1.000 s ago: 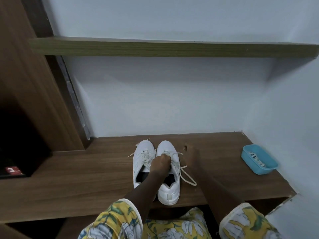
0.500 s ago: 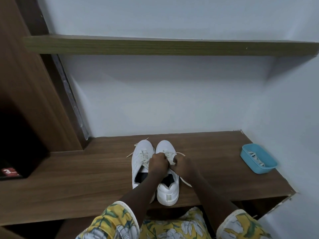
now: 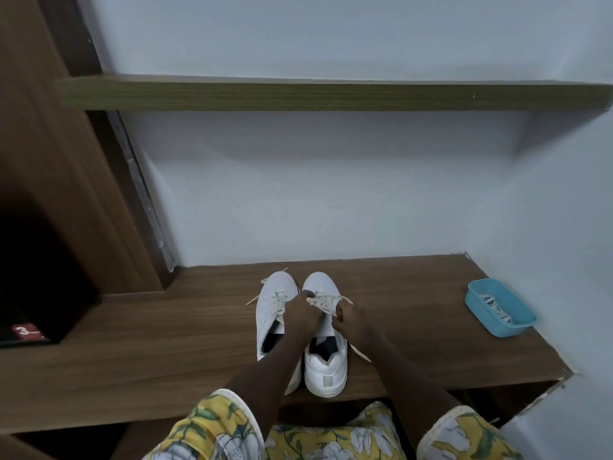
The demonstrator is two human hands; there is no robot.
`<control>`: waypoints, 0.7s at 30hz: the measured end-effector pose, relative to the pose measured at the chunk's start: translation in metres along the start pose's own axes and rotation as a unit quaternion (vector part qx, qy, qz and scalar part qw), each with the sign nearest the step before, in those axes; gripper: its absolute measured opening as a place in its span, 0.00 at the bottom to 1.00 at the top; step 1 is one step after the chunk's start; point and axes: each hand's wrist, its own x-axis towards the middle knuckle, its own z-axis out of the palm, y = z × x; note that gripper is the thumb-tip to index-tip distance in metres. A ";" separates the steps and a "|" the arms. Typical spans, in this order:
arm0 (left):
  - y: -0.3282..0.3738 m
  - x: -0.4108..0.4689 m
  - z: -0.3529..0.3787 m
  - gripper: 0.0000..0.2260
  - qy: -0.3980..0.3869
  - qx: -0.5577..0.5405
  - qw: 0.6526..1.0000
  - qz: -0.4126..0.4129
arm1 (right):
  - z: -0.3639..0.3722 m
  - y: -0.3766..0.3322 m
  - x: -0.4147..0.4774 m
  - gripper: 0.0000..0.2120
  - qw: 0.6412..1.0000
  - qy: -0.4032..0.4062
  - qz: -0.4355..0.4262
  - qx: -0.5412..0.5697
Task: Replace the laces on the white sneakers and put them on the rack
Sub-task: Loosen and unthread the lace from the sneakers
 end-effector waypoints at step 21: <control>0.002 0.008 -0.011 0.12 0.069 0.129 0.986 0.078 | -0.007 0.005 -0.002 0.12 0.999 -0.029 0.021 0.036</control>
